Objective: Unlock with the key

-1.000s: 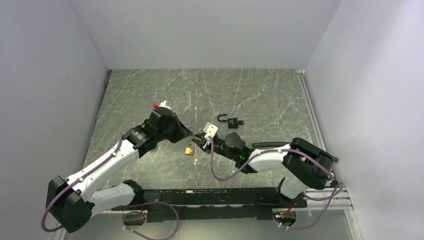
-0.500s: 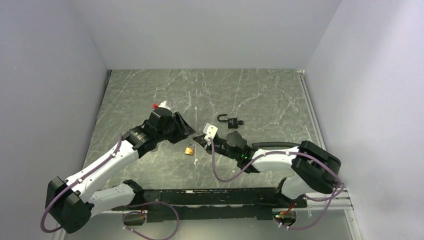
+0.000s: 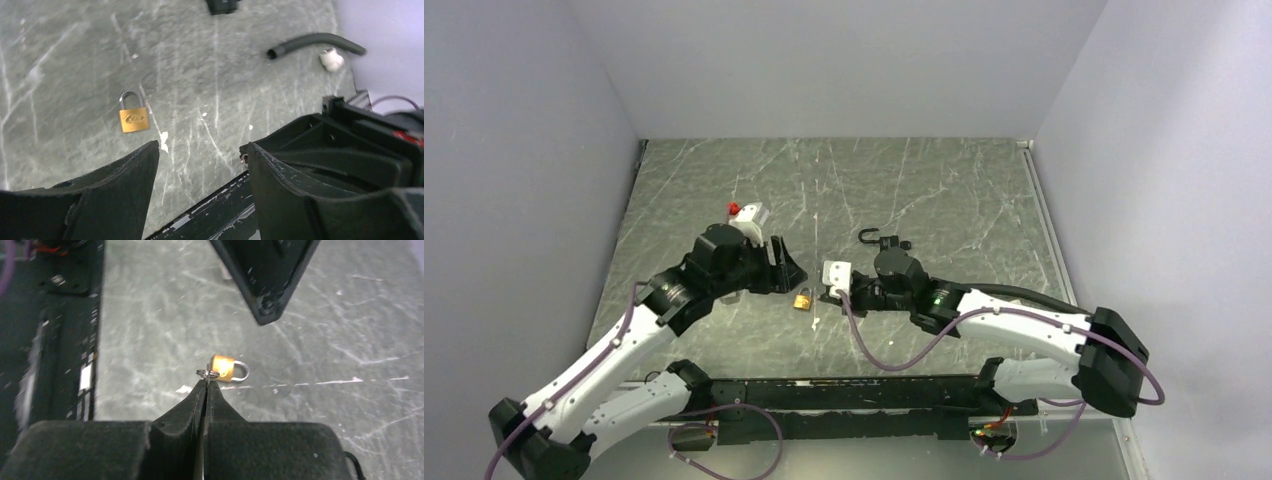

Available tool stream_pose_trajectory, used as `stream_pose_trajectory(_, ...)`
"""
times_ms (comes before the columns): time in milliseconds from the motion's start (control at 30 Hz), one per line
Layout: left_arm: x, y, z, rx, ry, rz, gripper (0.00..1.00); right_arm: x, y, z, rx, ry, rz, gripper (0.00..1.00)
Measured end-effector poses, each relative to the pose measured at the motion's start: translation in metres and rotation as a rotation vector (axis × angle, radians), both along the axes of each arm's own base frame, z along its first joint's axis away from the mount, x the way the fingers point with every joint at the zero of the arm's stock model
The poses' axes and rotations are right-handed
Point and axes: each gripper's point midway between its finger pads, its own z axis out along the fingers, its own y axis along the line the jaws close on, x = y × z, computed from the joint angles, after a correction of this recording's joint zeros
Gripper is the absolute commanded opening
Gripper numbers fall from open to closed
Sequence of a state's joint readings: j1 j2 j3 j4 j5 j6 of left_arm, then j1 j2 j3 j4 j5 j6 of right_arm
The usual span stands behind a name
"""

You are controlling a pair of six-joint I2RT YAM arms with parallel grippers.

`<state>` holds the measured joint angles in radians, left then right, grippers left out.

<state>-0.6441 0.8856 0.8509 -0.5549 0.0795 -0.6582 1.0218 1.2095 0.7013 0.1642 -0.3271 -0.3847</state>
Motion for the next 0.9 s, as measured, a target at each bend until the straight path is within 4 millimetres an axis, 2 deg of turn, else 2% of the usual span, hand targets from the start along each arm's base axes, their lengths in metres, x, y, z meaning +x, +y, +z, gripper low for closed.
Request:
stream_pose_trajectory(100, -0.012, -0.009, 0.015, -0.062, -0.092, -0.115, 0.64, -0.02, -0.009, 0.004, -0.061, 0.044, 0.081, 0.0)
stream_pose_trajectory(200, -0.024, -0.025, 0.026, -0.147, -0.161, -0.241, 0.58, -0.04, -0.014, 0.019, -0.093, 0.106, 0.172, 0.0)
stream_pose_trajectory(367, -0.043, -0.047, 0.019, -0.26, -0.199, -0.411, 0.6, -0.063, -0.016, 0.064, -0.117, 0.231, 0.266, 0.0)
stream_pose_trajectory(467, -0.05, -0.055, 0.014, -0.299, -0.229, -0.471, 0.6, -0.059, -0.009, 0.079, -0.162, 0.344, 0.23, 0.0)
stream_pose_trajectory(567, -0.048, -0.058, 0.016, -0.303, -0.286, -0.483, 0.6, -0.056, -0.007, 0.06, -0.254, 0.495, 0.149, 0.0)
stream_pose_trajectory(733, -0.037, -0.047, 0.022, -0.288, -0.389, -0.401, 0.57, -0.068, -0.037, 0.005, -0.464, 0.718, -0.006, 0.0)
stream_pose_trajectory(800, -0.032, -0.039, 0.026, -0.277, -0.432, -0.347, 0.57, -0.073, -0.047, -0.003, -0.508, 0.76, -0.047, 0.0)
stream_pose_trajectory(900, -0.032, -0.029, 0.028, -0.275, -0.488, -0.312, 0.57, -0.075, -0.055, -0.003, -0.529, 0.785, -0.101, 0.0)
